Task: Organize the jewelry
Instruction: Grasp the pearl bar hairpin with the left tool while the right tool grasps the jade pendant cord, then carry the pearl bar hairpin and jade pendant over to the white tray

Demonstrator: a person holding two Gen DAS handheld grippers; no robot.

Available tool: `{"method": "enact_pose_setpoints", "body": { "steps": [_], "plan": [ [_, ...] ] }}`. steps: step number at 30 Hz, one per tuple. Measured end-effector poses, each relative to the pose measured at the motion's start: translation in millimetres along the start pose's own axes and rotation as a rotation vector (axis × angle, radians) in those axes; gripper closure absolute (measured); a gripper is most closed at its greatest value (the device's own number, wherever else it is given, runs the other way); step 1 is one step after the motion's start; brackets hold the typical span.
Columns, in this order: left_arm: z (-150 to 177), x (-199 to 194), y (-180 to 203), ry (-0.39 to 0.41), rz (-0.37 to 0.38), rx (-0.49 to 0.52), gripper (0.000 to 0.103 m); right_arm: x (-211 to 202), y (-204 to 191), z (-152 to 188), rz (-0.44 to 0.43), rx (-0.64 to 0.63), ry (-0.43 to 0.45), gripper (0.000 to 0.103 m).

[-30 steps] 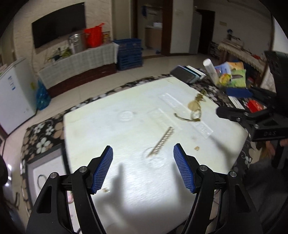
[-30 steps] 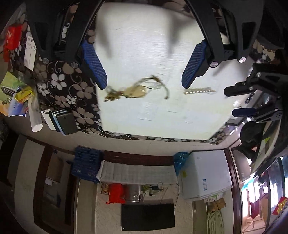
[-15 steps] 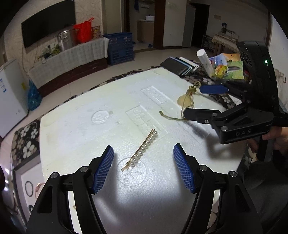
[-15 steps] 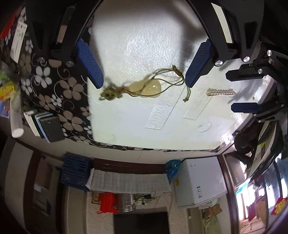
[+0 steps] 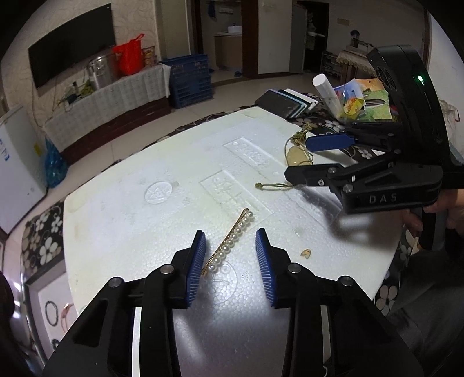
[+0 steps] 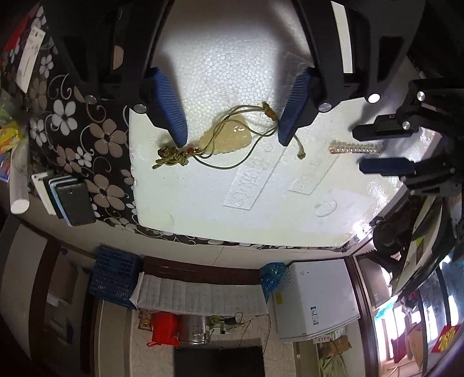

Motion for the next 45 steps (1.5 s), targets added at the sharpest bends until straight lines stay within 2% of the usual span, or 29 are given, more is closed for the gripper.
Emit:
{"method": "enact_pose_setpoints", "body": {
  "steps": [3, 7, 10, 13, 15, 18, 20, 29, 45],
  "plan": [
    [0.1, 0.1, -0.1, 0.000, -0.001, -0.003, 0.069, 0.9, 5.3, -2.2, 0.004, 0.040, -0.002, 0.038],
    [-0.7, -1.3, -0.5, 0.002, -0.004, -0.001, 0.073, 2.1, 12.1, -7.7, -0.032, 0.144, 0.000, 0.036],
    [-1.6, -1.3, -0.7, 0.001, -0.003, -0.001, 0.079, 5.7, 17.3, -12.8, -0.034, 0.208, 0.006, 0.038],
    [-2.2, -1.2, -1.0, 0.002, -0.008, 0.003, 0.085, 9.4, 18.0, -15.6, 0.025, 0.187, 0.001, 0.056],
    [-2.1, -0.5, -1.6, 0.003, -0.008, 0.001, 0.088, 9.9, 17.0, -14.9, 0.070, 0.155, -0.007, 0.077],
    [-2.0, 0.0, -3.8, 0.001, -0.016, 0.001, 0.095, 9.0, 17.4, -13.6, 0.073, 0.151, -0.015, 0.091],
    [-2.2, -0.3, -5.4, 0.001, -0.012, -0.010, 0.095, 6.3, 17.5, -14.0, 0.077, 0.148, -0.001, 0.098],
    [-3.4, -6.5, -7.0, 0.009, -0.004, -0.025, 0.095, -8.0, -4.8, -23.5, 0.052, 0.080, 0.046, 0.100],
    [-5.6, -46.3, -20.5, 0.061, -0.068, -0.064, 0.095, -47.1, -56.8, -46.9, -0.011, 0.027, 0.172, 0.100]
  ]
}}
Point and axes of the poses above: each gripper's, at about its wrist camera, not at the fingertips, and x roughly the way its jaws point, y to its right, z to its underside, the point moved 6 cm from there along x, roughly the way its jaws point, and after that the axes turned 4 degrees about y, right-handed, at the moved point
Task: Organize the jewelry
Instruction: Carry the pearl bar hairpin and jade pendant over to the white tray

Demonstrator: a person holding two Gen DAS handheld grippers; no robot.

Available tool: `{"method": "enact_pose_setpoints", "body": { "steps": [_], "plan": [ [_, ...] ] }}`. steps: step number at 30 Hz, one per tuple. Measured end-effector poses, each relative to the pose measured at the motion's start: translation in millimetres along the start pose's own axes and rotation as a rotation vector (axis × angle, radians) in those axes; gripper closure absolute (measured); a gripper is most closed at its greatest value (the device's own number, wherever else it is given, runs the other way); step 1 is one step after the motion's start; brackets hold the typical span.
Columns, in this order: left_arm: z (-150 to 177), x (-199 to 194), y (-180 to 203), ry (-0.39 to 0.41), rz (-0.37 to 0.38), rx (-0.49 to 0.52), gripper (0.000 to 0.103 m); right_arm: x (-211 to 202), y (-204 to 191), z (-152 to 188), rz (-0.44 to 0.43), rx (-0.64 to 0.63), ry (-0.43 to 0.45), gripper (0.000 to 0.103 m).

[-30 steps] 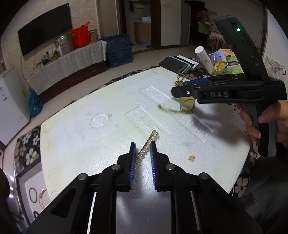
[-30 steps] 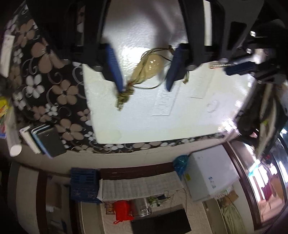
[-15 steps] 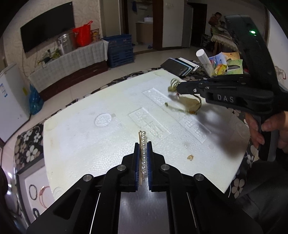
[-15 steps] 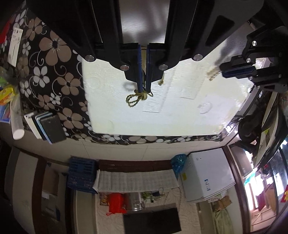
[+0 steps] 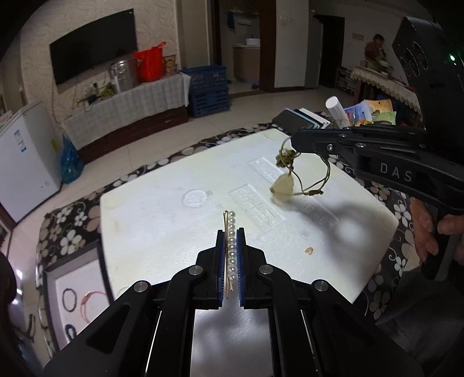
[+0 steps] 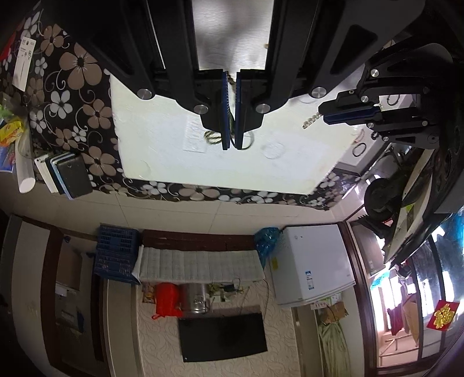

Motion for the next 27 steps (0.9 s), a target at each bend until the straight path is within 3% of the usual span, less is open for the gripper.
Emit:
{"method": "enact_pose_setpoints", "body": {
  "steps": [15, 27],
  "plan": [
    [14.3, -51.2, -54.6, 0.049, -0.091, -0.089, 0.095, -15.7, -63.2, -24.0, -0.133, 0.028, 0.080, 0.100],
    [72.0, -100.9, -146.7, 0.032, -0.220, -0.232, 0.095, 3.1, -150.7, -34.7, -0.271, -0.011, 0.087, 0.100]
  ]
}}
Point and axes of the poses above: each gripper's, at about its wrist camera, not at the fingertips, and x roughly the way its jaws point, y to its right, z to its underside, the point moved 6 cm from there along x, roughly the way its jaws point, and after that the axes turned 4 degrees about y, right-handed, at the moved point
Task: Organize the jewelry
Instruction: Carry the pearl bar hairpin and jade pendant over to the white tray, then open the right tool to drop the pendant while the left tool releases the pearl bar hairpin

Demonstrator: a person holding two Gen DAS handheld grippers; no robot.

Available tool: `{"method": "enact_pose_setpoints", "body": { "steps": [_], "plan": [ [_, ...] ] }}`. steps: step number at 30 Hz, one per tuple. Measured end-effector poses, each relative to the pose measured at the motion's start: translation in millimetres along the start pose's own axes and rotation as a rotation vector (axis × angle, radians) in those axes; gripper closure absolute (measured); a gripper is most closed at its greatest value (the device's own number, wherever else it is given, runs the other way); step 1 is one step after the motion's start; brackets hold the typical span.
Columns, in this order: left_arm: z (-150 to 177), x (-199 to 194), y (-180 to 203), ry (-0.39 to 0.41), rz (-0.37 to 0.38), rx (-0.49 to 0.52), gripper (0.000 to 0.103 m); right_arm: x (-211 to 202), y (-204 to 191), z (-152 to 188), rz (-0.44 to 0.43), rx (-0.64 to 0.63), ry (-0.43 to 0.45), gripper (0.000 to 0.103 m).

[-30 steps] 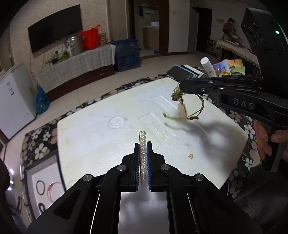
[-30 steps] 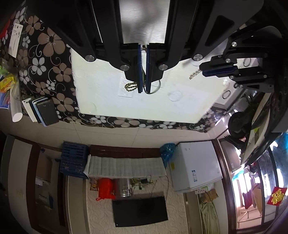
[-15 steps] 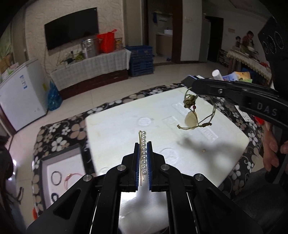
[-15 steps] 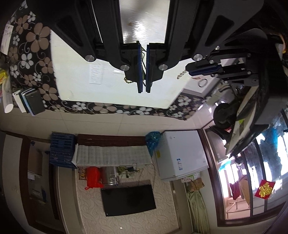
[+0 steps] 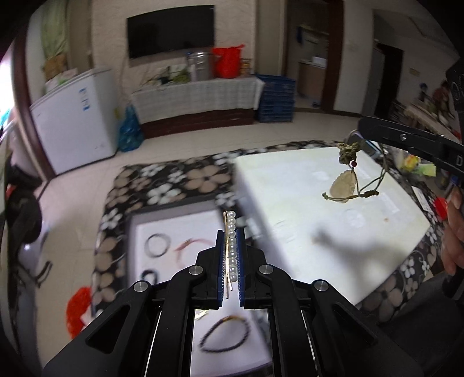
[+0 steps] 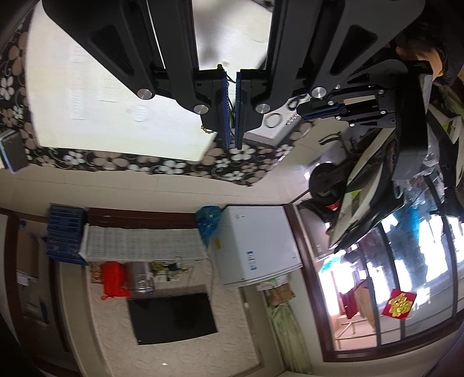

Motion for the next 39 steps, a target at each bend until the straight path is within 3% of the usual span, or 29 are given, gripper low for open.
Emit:
{"method": "enact_pose_setpoints", "body": {
  "steps": [9, 16, 29, 39],
  "plan": [
    [34.4, 0.0, -66.9, -0.063, -0.073, -0.080, 0.095, 50.2, -50.4, 16.2, -0.074, -0.030, -0.076, 0.100],
    [60.2, 23.1, -91.9, -0.142, -0.072, -0.113, 0.095, 104.4, -56.3, 35.6, -0.048, -0.053, -0.175, 0.100],
    [94.5, 60.2, -92.8, -0.266, -0.018, -0.098, 0.095, 164.5, -46.8, 44.6, 0.056, -0.088, -0.277, 0.100],
    [112.0, 74.7, -90.1, -0.327, -0.002, -0.090, 0.095, 196.5, -26.0, 42.6, 0.076, 0.019, -0.352, 0.100]
  ]
}}
Point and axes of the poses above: each gripper's, at about its wrist camera, not at the fingertips, and x roughly the way its jaws point, y to its right, z to its underside, the point moved 6 cm from there along x, roughly the way its jaws point, and after that the axes turned 4 degrees about y, right-handed, at the moved point
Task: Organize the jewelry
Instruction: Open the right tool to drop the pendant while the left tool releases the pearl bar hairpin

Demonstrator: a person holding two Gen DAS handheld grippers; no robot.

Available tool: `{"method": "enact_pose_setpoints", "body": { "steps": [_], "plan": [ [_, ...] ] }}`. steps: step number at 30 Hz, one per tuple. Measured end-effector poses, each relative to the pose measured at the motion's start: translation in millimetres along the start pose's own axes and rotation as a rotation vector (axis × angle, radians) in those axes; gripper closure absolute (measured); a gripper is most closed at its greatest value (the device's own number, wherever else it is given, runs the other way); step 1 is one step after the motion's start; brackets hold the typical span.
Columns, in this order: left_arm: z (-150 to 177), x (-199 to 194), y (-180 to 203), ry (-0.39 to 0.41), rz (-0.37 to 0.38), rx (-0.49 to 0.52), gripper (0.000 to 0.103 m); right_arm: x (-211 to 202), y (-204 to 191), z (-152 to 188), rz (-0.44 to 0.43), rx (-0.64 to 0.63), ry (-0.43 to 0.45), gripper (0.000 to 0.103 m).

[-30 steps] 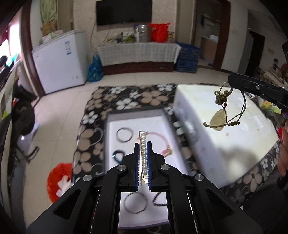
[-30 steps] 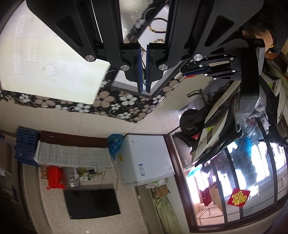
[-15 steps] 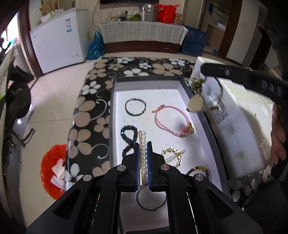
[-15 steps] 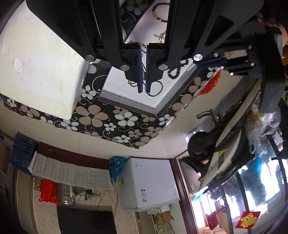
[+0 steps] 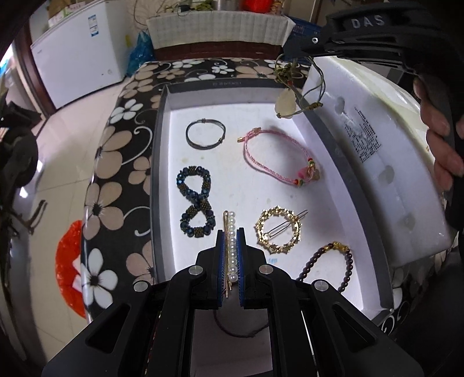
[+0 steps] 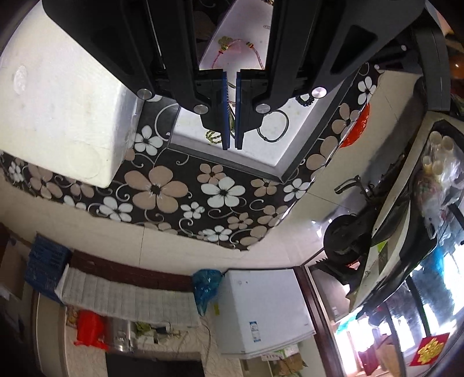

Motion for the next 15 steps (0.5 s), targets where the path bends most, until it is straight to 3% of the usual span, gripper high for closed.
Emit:
{"method": "enact_pose_setpoints", "body": {
  "steps": [11, 13, 15],
  "plan": [
    [0.5, 7.1, 3.3, -0.028, -0.004, 0.013, 0.095, 4.6, 4.7, -1.4, -0.014, 0.041, -0.022, 0.098],
    [0.3, 6.2, 3.0, -0.028, -0.004, 0.012, 0.087, 2.9, 3.0, -1.9, -0.011, 0.036, -0.014, 0.086],
    [-1.5, 5.0, 2.2, -0.022, -0.014, 0.007, 0.057, 0.0, 2.9, -2.7, -0.012, 0.037, 0.001, 0.065]
  ]
}}
Point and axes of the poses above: each gripper's, at about its wrist camera, not at the fingertips, and x roughly the way its jaws point, y to its right, z to its underside, the point moved 6 cm from there along x, roughly the way its jaws point, and after that the axes turned 4 degrees about y, right-handed, at the moved point
